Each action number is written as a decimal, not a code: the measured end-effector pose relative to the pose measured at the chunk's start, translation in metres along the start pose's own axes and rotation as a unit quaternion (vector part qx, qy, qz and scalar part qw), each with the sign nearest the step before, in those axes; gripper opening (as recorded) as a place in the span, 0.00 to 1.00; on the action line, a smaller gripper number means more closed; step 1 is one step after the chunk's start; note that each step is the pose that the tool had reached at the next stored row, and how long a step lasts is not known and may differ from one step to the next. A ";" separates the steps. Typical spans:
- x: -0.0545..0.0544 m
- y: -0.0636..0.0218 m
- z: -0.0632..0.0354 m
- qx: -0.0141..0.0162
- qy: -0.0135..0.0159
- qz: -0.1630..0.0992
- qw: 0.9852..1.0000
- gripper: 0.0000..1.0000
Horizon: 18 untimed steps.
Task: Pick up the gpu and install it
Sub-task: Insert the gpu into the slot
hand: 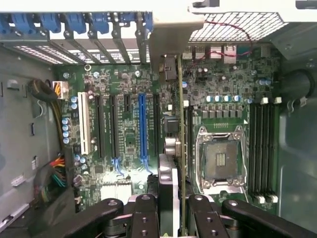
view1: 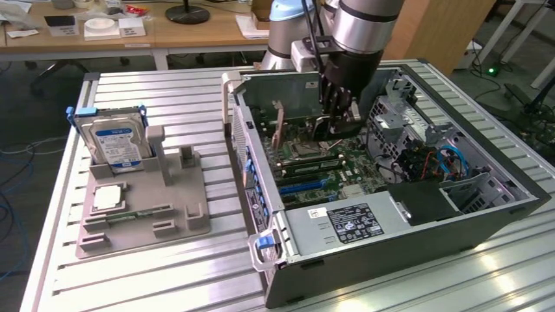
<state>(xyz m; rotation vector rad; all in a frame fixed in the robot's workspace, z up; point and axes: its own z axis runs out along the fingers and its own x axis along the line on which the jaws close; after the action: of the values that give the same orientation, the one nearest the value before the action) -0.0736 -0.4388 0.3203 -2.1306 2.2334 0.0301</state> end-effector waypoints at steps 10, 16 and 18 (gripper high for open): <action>0.011 0.0019 0.0075 -0.001 0.001 0.000 1.000 0.28; 0.013 0.0028 0.0156 -0.002 0.001 0.000 1.000 0.28; 0.015 0.0028 0.0177 -0.002 0.001 0.000 1.000 0.28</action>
<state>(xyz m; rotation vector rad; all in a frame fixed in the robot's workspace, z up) -0.0767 -0.4528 0.3017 -2.1339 2.2372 0.0317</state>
